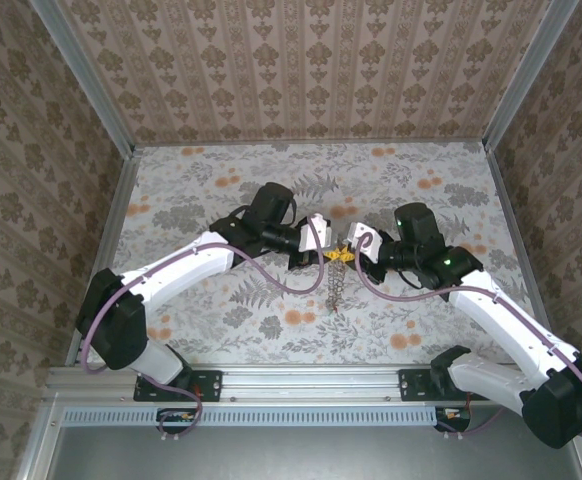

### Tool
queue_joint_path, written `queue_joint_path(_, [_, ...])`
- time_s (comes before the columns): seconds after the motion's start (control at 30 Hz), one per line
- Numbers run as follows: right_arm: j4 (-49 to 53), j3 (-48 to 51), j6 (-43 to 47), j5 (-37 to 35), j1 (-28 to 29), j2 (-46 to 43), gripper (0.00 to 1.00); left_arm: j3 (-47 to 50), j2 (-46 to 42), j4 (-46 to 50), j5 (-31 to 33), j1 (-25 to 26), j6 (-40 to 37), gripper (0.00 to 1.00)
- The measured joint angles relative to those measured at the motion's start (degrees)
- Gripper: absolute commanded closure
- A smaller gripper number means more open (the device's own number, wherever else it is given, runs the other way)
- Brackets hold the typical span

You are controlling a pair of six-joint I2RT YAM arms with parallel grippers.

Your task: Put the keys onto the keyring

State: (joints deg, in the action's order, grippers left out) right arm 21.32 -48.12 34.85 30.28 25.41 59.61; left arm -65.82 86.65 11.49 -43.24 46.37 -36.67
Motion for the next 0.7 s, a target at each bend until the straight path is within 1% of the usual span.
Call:
queue_joint_path(0.07, [-0.9, 0.6, -0.1, 0.0, -0.1, -0.3, 0.89, 1.4, -0.1, -3.1, -1.1, -0.5, 1.2, 1.00])
queue_joint_path(0.17, [-4.3, 2.8, -1.4, 1.5, -0.8, -0.7, 0.86, 5.7, -0.6, -10.5, -3.9, -1.5, 5.1, 1.00])
queue_joint_path(0.33, [-10.2, 5.6, -5.0, 5.4, -2.2, -0.7, 0.86, 9.9, -0.6, -20.1, -7.8, -2.7, 11.5, 1.00])
queue_joint_path(0.5, [-14.9, 6.1, -7.6, 8.4, -4.0, -0.7, 0.85, 12.6, -0.6, -30.7, -9.9, -3.8, 17.3, 1.00])
queue_joint_path(0.57, [-15.7, 6.3, -8.1, 9.3, -4.3, -0.7, 0.86, 13.9, -0.6, -34.5, -10.5, -4.0, 19.5, 1.00])
queue_joint_path(0.7, [-17.4, 6.6, -9.0, 10.8, -4.8, -0.7, 0.98, 16.5, -0.6, -42.5, -11.7, -4.7, 24.4, 1.00])
